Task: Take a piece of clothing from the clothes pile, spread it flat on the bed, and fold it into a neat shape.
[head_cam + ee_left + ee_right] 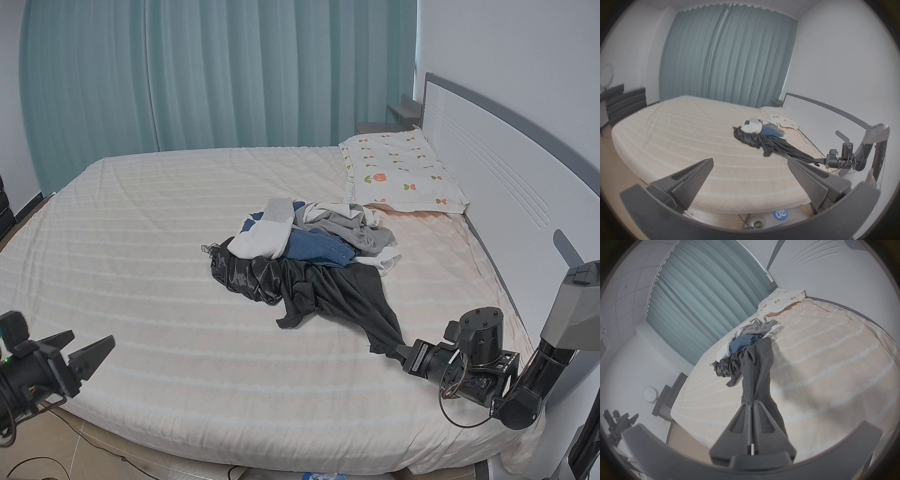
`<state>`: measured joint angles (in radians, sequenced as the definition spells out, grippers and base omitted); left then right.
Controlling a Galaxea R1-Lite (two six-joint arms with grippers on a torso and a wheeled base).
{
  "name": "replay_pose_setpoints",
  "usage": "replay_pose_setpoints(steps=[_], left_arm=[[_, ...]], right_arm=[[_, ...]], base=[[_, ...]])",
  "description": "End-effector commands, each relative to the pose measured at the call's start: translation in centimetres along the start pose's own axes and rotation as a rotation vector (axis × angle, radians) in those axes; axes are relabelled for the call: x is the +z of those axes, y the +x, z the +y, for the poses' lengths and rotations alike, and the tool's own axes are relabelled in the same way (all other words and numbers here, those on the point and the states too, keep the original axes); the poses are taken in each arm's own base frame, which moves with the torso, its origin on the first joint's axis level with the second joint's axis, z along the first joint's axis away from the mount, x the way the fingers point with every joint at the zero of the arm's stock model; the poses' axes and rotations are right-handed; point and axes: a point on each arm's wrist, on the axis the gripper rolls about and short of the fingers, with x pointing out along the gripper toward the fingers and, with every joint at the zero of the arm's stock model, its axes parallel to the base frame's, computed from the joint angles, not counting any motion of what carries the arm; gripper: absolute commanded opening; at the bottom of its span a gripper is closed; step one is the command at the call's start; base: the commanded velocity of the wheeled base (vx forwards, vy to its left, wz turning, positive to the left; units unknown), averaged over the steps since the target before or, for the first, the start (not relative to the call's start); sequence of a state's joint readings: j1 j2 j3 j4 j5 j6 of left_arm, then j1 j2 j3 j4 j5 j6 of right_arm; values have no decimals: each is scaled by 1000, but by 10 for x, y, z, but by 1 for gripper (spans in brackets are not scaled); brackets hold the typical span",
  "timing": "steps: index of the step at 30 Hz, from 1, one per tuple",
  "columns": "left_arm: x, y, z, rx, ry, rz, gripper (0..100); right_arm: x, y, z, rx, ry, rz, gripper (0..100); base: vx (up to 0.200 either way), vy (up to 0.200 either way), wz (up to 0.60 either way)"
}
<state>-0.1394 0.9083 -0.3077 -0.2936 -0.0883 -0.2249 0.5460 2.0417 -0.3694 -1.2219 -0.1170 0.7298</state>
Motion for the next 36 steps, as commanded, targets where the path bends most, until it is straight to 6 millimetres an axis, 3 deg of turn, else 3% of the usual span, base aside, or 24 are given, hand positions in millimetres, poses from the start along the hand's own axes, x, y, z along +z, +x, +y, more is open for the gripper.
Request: replay_pose_setpoints(steps=[1,3,4,5,6,7,13,30,36], left_arm=[[-20,226,-46,-24,-258,454,100],[-32,245,-50,-16,-249,486,100],[-32,245,-50,-16,-249,486,100],[-44,265,-56,-19,-238,518,100],[-47,268,-56,-18,-237,524,100],[-56,283,-59,-11,-231,538,100],[-80,324,-68,17,-206,543,100],[-101,393,-97,-13,-252,459,100],[-102,409,-103,8,-246,394,100]], right_arm=[[2,-21,-2,19,12,-17,0],[2,-21,-2,19,12,-17,0],[2,-21,-2,19,12,-17,0],[2,-22,-1,20,13,-19,0],[2,-22,-1,21,13,-20,0],[2,-22,-1,18,13,-20,0],[1,-22,-5,5,17,-13,0],[6,-21,-11,-17,60,-29,0],[6,-21,-11,-19,60,-27,0]], base=[[0,0,0],[0,0,0],[0,0,0],[0,0,0],[0,0,0],[0,0,0],[0,0,0],[0,0,0],[0,0,0]])
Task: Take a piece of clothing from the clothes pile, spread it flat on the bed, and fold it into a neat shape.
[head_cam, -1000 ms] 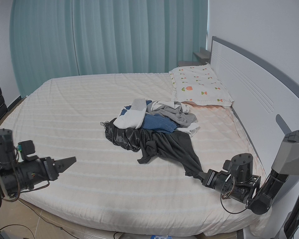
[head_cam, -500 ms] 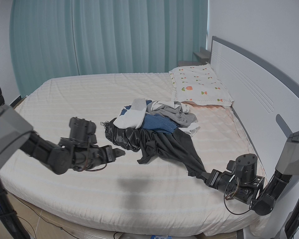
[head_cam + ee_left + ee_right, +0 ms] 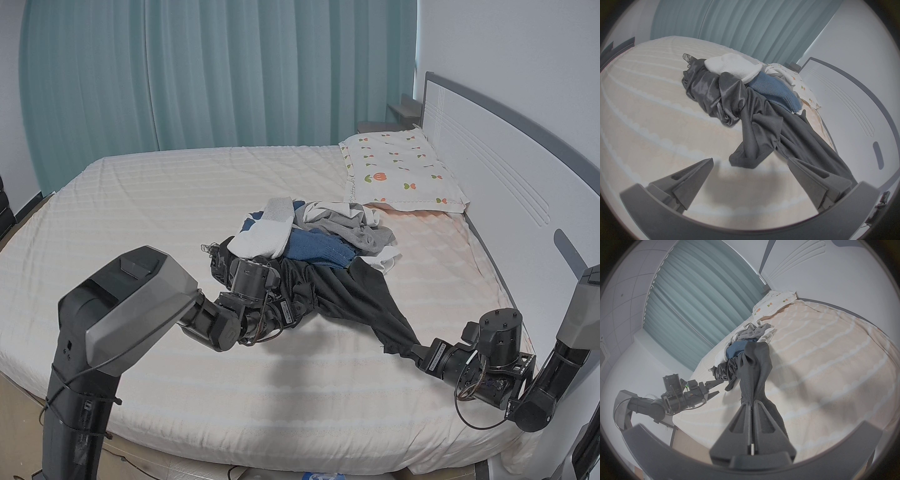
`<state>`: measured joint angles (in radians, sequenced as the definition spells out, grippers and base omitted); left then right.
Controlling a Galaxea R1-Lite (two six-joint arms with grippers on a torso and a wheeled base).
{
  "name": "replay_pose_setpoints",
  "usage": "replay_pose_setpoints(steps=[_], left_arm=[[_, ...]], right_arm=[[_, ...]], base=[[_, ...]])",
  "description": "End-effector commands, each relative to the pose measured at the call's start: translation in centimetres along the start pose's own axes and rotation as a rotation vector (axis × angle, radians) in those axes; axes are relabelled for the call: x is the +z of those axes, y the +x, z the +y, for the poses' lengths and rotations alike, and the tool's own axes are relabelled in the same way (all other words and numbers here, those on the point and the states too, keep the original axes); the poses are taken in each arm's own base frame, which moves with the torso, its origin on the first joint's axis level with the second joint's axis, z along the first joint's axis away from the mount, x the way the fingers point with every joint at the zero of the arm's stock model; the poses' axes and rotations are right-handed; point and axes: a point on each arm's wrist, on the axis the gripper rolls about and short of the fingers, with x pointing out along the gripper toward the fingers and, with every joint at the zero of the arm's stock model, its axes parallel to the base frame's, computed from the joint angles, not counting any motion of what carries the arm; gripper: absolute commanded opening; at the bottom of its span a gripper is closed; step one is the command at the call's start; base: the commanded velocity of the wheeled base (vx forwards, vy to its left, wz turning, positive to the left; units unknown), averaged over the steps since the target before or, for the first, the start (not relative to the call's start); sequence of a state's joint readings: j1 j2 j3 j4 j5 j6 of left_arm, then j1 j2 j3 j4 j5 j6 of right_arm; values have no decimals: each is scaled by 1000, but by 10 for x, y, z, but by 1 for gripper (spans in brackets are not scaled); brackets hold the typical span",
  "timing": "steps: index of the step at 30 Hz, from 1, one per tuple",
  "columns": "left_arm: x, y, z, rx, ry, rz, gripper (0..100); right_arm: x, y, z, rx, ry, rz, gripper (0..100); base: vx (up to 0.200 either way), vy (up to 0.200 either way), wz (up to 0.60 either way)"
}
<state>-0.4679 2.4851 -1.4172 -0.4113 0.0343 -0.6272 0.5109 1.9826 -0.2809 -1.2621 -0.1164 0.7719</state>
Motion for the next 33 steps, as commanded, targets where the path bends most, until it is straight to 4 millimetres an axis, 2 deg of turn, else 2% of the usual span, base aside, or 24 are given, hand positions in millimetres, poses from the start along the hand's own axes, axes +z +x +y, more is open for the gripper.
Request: replay_pose_setpoints(steps=[1,15,16,24,26,28,33], left_arm=[[-14,28,1,21,4,-9,100],[-14,45,-14,-3,12,-55,100],[-14,45,-14,-3,12,-55,0],[-11,46,-10,50,5,-94,0],[-11,39,-7,68,-16,-87,0],[-5,24,-9,65,-47,-89,0],[9,-53,-18,-1,-97,-48,0]], right_arm=[[0,0,-1,-3,2,0,0],[0,0,0,-1,1,0,0],[0,0,0,-1,1,0,0],[0,1,0,3,3,-1,0],[1,1,1,7,2,-5,0],[3,0,3,13,5,-12,0],[16,-5,14,103,9,-96,0]], base=[[0,0,0],[0,0,0],[0,0,0],[0,0,0],[0,0,0],[0,0,0],[0,0,0]])
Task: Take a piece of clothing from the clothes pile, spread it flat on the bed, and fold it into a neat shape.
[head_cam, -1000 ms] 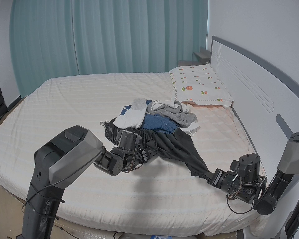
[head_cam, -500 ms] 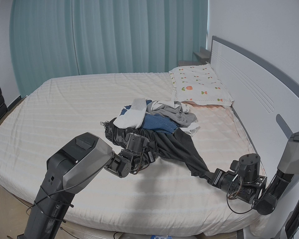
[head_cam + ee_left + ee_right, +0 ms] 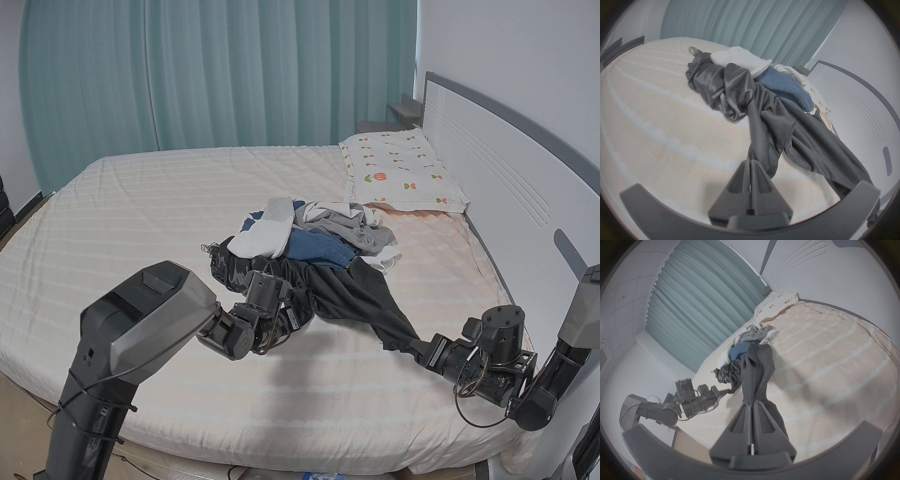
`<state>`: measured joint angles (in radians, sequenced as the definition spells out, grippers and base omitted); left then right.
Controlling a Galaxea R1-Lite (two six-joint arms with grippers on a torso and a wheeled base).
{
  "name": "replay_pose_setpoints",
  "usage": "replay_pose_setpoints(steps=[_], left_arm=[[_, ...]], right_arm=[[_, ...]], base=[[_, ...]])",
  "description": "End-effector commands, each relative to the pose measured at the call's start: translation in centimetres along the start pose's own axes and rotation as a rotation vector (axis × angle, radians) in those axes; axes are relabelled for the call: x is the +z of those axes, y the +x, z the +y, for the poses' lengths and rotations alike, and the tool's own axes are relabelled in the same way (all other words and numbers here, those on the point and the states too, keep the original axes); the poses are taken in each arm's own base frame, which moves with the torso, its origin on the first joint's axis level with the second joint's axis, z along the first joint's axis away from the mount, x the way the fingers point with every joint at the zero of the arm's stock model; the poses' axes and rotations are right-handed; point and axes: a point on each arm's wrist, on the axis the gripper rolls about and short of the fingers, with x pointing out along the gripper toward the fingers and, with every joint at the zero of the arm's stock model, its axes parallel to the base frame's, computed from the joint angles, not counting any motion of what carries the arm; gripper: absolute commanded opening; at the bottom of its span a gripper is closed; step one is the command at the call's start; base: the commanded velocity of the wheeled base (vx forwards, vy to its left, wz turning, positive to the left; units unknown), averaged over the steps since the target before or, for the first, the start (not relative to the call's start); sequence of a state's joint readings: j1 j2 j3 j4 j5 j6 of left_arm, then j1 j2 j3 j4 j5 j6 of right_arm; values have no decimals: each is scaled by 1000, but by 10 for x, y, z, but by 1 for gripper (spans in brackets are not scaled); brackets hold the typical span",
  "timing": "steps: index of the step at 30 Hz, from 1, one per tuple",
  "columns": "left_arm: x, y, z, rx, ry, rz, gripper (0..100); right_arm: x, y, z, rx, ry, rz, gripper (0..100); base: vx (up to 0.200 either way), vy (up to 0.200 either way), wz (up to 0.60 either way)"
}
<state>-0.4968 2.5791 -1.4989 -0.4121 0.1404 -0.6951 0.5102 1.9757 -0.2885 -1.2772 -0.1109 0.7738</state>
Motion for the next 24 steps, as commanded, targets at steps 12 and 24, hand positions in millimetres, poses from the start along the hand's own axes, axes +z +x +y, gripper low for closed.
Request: replay_pose_setpoints(steps=[12,24], left_arm=[[71,-235,-14,-288,-220,-174,0],[37,-290,32,-261,-233,-186,0]], right_arm=[[93,-25,68,342,-40,-425,0],[69,-28,46,312,-96,-281,0]], base=[[0,0,0],[0,0,0]])
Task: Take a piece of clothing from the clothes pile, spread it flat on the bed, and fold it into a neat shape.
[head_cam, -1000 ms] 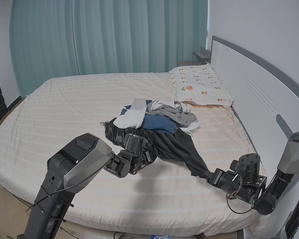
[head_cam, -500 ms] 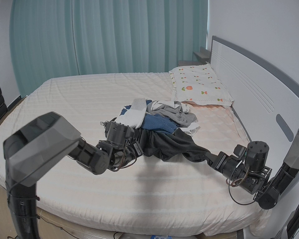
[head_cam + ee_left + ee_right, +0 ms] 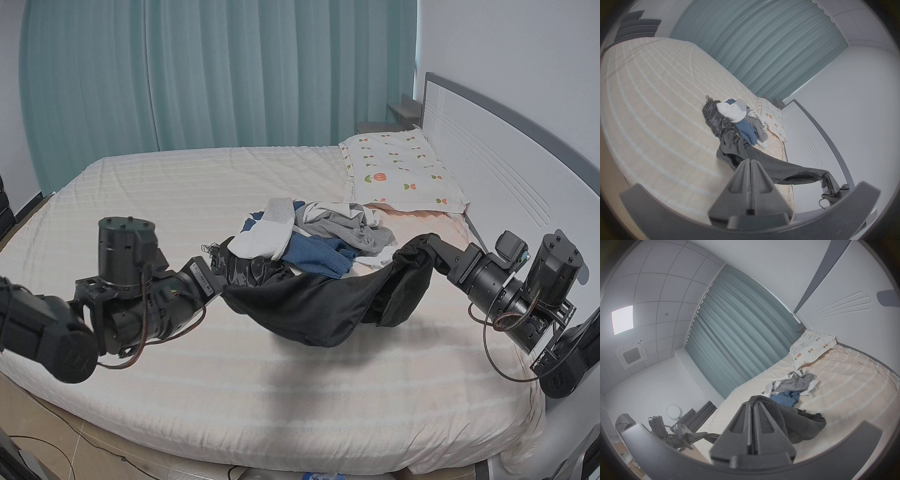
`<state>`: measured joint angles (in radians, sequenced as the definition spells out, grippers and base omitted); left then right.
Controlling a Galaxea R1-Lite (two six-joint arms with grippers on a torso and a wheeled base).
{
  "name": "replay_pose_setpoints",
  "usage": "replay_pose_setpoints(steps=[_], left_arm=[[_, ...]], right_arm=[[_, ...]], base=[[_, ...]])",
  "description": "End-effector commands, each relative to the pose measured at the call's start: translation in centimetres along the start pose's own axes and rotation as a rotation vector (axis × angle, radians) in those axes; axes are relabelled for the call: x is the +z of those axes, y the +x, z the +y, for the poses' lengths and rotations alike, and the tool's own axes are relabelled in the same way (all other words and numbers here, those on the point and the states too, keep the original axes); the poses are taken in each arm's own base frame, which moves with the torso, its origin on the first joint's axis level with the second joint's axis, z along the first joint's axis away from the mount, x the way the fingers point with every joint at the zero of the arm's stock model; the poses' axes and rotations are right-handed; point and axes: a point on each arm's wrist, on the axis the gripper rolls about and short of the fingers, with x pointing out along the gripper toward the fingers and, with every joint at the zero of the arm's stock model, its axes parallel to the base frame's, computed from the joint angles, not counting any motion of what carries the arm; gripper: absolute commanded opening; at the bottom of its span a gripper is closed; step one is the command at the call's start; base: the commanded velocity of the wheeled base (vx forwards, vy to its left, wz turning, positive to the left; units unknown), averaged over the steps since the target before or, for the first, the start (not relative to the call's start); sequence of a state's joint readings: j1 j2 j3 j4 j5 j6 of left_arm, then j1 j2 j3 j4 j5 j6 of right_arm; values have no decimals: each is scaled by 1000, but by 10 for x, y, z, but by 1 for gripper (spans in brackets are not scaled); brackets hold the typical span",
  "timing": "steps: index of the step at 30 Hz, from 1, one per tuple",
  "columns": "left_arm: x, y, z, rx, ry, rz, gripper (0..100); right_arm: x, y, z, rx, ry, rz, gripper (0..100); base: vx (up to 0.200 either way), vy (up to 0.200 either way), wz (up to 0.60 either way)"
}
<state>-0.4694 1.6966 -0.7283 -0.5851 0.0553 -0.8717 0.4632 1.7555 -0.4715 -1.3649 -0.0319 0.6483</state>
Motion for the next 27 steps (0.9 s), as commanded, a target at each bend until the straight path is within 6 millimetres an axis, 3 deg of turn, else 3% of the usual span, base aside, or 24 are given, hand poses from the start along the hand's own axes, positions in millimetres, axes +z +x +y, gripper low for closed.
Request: replay_pose_setpoints(steps=[1,8,23,27], left_arm=[[-1,-37,8,-18,-14,-26,0],[-19,-41,24,5,-59,37,0],[-26,-48,31,-38,-91,73,0],[-24,-45,31,-35,-95,70,0]], right_arm=[[-13,-8,-11,-25,-7,73,0],[-24,-8,-17,-47,-1,122,0],[-23,-12,-17,-57,-2,116,0],[-24,-9,-19,-58,-2,117,0]], base=[[0,0,0],[0,0,0],[-200,0,0],[0,0,0]])
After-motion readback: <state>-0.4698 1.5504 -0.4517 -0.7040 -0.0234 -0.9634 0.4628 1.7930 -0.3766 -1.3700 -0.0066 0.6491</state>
